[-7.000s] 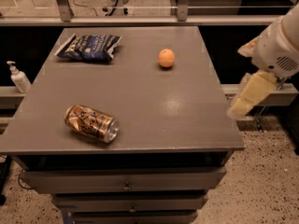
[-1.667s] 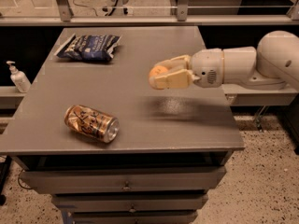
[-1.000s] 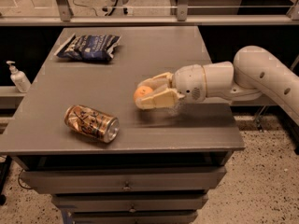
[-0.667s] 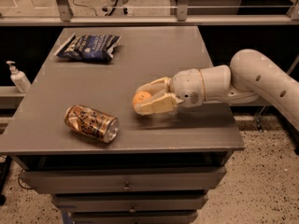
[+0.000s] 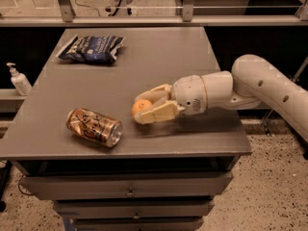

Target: Move orange near orange can

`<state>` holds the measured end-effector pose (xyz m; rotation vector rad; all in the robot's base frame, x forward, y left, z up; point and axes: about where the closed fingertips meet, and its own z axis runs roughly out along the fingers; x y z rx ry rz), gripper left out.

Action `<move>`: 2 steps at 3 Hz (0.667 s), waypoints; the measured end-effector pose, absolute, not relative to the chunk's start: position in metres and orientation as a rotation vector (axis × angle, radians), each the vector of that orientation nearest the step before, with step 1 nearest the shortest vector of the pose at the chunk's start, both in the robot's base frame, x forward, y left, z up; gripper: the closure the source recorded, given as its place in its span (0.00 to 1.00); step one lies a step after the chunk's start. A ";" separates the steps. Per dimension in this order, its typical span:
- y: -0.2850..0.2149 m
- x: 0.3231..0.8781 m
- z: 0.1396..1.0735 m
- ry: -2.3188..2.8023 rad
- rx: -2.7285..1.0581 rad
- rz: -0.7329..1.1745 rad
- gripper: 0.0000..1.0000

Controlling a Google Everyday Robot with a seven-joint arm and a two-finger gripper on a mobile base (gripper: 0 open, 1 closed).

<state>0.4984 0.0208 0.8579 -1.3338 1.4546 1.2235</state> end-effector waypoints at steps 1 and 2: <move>0.026 0.492 0.855 1.449 -1.331 1.257 1.00; 0.030 0.488 0.852 1.446 -1.331 1.280 0.85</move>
Offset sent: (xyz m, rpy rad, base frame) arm -0.0147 0.0087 -0.0108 0.0298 0.0497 0.0339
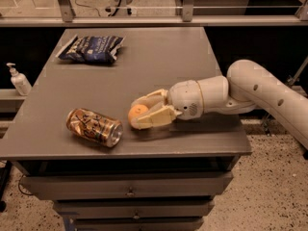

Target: Move orange near orange can

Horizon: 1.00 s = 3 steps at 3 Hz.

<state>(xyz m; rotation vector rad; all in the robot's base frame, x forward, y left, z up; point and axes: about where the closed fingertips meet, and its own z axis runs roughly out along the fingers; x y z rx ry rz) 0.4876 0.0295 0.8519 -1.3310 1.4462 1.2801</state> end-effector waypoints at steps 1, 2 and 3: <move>0.031 0.485 0.850 1.443 -1.335 1.290 0.62; 0.033 0.483 0.849 1.436 -1.341 1.297 0.38; 0.034 0.483 0.849 1.431 -1.344 1.302 0.15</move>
Offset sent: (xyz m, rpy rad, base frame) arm -0.0040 0.0010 -0.0047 0.0087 0.0033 0.0168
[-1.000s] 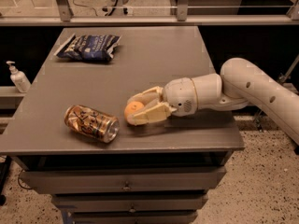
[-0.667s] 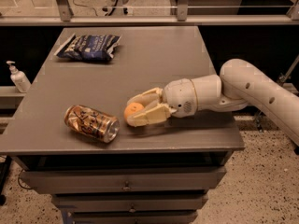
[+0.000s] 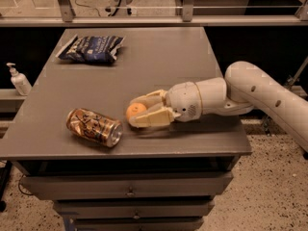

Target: Move orange near orange can

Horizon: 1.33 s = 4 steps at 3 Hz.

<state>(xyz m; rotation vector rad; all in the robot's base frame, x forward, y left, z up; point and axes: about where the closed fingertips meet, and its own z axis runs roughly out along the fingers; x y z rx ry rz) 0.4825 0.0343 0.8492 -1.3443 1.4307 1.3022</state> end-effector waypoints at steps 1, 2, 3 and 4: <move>0.037 0.480 0.849 1.428 -1.344 1.312 0.00; 0.037 0.480 0.849 1.428 -1.344 1.313 0.00; 0.023 0.486 0.867 1.409 -1.351 1.266 0.00; 0.001 0.494 0.895 1.382 -1.376 1.204 0.00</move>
Offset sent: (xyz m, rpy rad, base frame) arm -0.0008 -0.0003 -0.0018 0.0067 0.0107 -0.0006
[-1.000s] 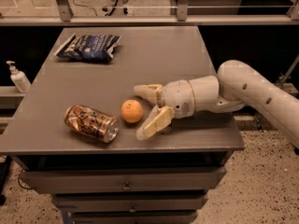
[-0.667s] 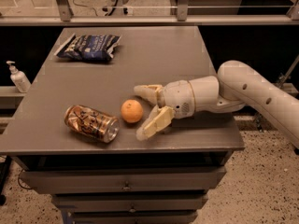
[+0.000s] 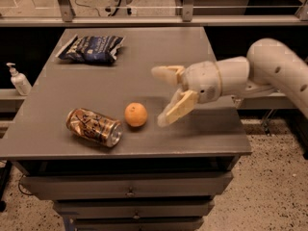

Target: Move orange near orange can

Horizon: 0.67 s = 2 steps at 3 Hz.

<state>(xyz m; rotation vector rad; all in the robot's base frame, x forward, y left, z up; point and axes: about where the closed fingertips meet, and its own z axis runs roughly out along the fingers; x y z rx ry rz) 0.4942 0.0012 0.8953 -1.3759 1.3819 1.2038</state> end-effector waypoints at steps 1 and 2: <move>-0.041 0.506 0.949 1.330 -1.426 1.108 0.00; -0.094 0.525 1.006 1.272 -1.387 0.956 0.00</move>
Offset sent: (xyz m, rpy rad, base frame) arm 0.0581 -0.1729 0.1867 0.0267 -0.3890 -0.2341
